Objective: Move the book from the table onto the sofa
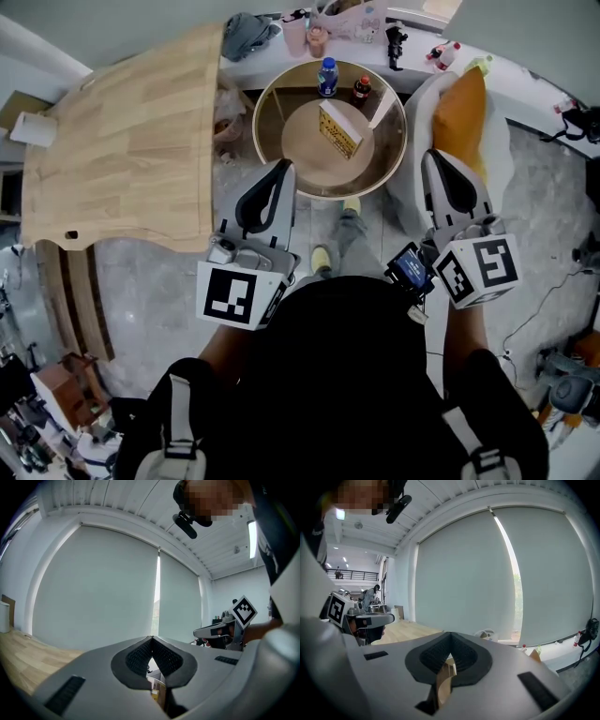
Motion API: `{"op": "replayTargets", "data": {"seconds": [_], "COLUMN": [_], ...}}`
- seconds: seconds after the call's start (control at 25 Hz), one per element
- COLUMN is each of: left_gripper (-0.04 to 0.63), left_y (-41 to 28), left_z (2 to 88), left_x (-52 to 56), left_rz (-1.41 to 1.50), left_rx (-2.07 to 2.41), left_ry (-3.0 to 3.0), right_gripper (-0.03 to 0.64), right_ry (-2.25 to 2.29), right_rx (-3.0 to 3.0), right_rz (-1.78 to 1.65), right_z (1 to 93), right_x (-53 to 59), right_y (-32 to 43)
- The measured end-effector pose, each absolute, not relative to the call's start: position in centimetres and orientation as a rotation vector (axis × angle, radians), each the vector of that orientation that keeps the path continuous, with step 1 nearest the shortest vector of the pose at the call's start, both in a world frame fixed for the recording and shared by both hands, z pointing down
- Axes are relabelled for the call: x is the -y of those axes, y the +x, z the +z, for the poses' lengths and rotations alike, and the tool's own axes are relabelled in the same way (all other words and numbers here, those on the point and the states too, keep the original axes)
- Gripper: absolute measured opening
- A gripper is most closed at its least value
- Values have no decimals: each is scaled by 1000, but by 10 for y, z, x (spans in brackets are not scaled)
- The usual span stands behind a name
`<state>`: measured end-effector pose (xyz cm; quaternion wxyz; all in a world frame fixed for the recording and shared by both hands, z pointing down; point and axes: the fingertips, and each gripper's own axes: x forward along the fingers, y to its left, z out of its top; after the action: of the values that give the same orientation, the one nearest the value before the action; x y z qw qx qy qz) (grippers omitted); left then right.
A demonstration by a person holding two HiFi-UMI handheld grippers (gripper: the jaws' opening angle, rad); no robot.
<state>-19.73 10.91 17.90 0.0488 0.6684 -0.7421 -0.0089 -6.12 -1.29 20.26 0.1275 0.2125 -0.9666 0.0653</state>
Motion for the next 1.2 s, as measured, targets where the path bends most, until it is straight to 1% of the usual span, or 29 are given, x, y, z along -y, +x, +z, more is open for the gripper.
{"op": "replayTargets", "data": {"seconds": [0.68, 1.2], "left_gripper": [6, 6], "left_y": [-222, -226], "left_z": [186, 193], "left_x": [-2, 42], "left_rz": [76, 165], "left_rx": [2296, 2320], "left_ry": [1969, 1903], "right_gripper": [8, 7], "right_ry": [447, 345], "right_rx": [2773, 2743], "right_rz": [217, 240], "right_z": [231, 247], "right_x": [113, 164], "right_y": [-99, -112]}}
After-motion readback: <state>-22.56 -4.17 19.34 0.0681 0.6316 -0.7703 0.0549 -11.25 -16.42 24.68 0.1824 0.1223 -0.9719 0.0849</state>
